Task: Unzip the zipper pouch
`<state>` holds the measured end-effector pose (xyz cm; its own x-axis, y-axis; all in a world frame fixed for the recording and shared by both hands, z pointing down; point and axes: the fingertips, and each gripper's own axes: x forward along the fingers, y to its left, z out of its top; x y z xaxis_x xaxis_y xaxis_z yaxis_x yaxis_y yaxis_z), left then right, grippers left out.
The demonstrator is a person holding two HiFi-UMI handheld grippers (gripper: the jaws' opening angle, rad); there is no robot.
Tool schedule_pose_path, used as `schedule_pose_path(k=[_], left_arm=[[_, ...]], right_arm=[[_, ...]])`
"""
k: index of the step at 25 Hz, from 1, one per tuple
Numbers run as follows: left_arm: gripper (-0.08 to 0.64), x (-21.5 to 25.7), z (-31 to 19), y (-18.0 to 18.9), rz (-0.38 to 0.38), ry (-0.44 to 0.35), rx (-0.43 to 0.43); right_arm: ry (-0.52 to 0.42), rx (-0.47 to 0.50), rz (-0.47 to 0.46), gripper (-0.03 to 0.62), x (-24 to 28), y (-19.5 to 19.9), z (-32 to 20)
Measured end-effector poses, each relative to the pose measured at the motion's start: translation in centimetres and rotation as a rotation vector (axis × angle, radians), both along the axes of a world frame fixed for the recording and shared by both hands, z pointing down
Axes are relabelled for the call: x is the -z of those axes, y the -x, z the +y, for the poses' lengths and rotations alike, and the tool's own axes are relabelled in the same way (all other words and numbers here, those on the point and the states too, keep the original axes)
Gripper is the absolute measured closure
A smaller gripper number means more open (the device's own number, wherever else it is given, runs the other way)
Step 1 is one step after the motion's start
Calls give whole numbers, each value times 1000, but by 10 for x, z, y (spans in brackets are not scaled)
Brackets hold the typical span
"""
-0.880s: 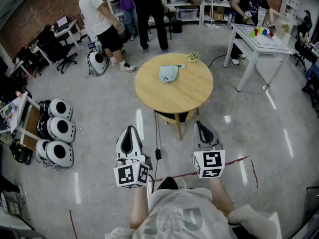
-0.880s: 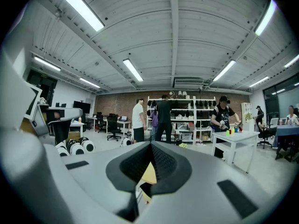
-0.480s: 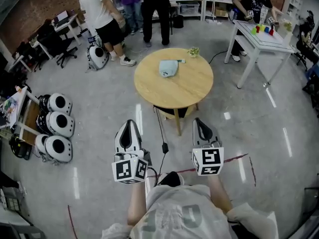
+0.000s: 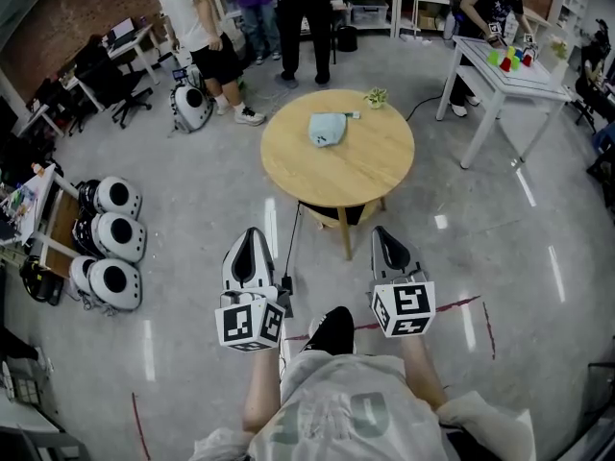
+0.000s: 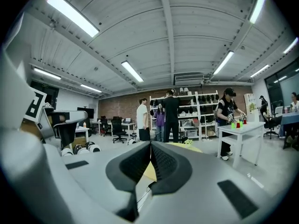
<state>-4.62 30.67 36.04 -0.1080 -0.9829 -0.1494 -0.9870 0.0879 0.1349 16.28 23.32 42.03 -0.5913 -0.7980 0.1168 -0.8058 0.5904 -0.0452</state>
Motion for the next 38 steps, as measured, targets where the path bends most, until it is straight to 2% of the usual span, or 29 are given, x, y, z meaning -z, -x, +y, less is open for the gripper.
schedule_pose_path(k=[8, 17, 23, 29, 38], left_arm=[[532, 3, -32, 3, 36, -33, -20], [532, 20, -112, 26, 52, -92, -75], [532, 25, -194, 60, 73, -109, -100], [531, 30, -296, 108, 86, -95, -141], [531, 35, -445, 158, 46, -86, -247]], right_arm=[[-33, 40, 33, 563, 6, 12, -24], [-97, -3, 43, 563, 26, 30, -91], [-132, -47, 39, 563, 38, 53, -166], [-116, -83, 31, 563, 50, 101, -260], [-86, -146, 40, 563, 58, 170, -395]])
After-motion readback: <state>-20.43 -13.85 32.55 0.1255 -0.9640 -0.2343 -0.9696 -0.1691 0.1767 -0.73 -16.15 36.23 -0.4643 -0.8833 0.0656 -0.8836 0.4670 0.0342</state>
